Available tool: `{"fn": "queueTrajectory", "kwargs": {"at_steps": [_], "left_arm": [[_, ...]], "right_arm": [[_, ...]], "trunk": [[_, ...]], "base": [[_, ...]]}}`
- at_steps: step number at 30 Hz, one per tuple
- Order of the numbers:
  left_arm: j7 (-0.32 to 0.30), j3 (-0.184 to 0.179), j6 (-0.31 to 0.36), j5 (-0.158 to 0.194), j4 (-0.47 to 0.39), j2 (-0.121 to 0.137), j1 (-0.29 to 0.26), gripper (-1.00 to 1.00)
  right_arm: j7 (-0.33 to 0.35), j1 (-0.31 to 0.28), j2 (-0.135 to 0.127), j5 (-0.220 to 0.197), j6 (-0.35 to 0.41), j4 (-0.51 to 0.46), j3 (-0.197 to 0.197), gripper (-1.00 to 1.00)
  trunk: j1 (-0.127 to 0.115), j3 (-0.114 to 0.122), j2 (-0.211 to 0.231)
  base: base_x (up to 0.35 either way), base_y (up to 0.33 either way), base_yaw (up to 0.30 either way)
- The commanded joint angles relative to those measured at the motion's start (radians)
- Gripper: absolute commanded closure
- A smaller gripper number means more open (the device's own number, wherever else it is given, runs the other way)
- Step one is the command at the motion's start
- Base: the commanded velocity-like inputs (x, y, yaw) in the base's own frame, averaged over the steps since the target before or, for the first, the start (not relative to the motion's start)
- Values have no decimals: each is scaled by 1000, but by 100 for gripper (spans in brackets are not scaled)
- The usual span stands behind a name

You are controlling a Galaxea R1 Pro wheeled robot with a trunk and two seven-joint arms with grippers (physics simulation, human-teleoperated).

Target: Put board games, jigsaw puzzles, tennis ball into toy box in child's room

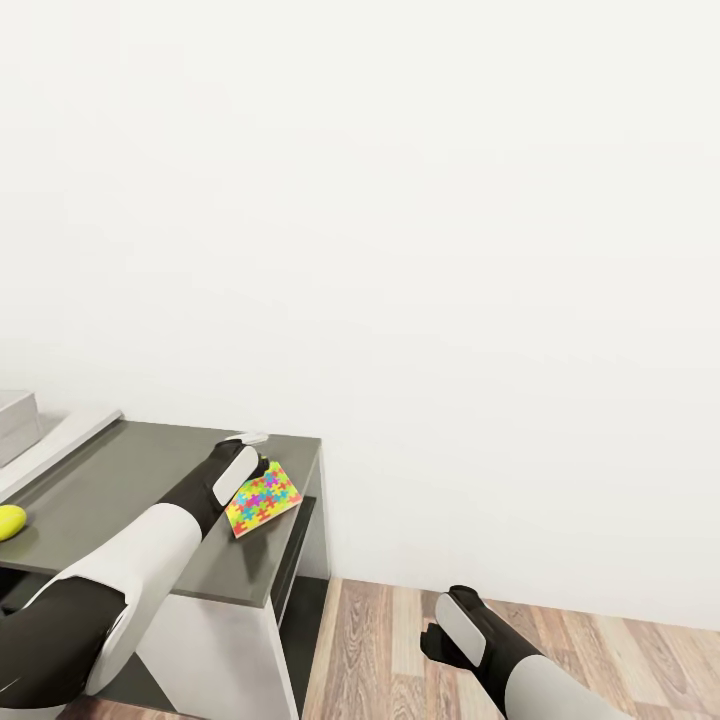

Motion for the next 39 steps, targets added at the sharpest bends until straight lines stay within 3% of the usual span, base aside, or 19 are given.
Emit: {"fn": "queueTrajectory", "kwargs": {"at_steps": [1, 10, 15, 39], "left_arm": [[8, -9, 3, 10, -2, 2, -1, -100], [8, -10, 3, 10, -2, 2, -1, -100], [8, -10, 3, 10, -2, 2, -1, -100], [8, -10, 3, 10, -2, 2, -1, -100]], "right_arm": [[-8, -1, -1, -10, 2, -1, 8, -100], [-8, -1, -1, -10, 2, -1, 8, -100], [-8, -1, -1, -10, 2, -1, 8, -100], [-8, -1, -1, -10, 2, -1, 8, -100]], "trunk": [[0, -1, -1], [0, -1, -1], [19, -17, -36], [19, -17, -36]], "base": [[0, 0, 0], [0, 0, 0], [0, 0, 0], [0, 0, 0]]}}
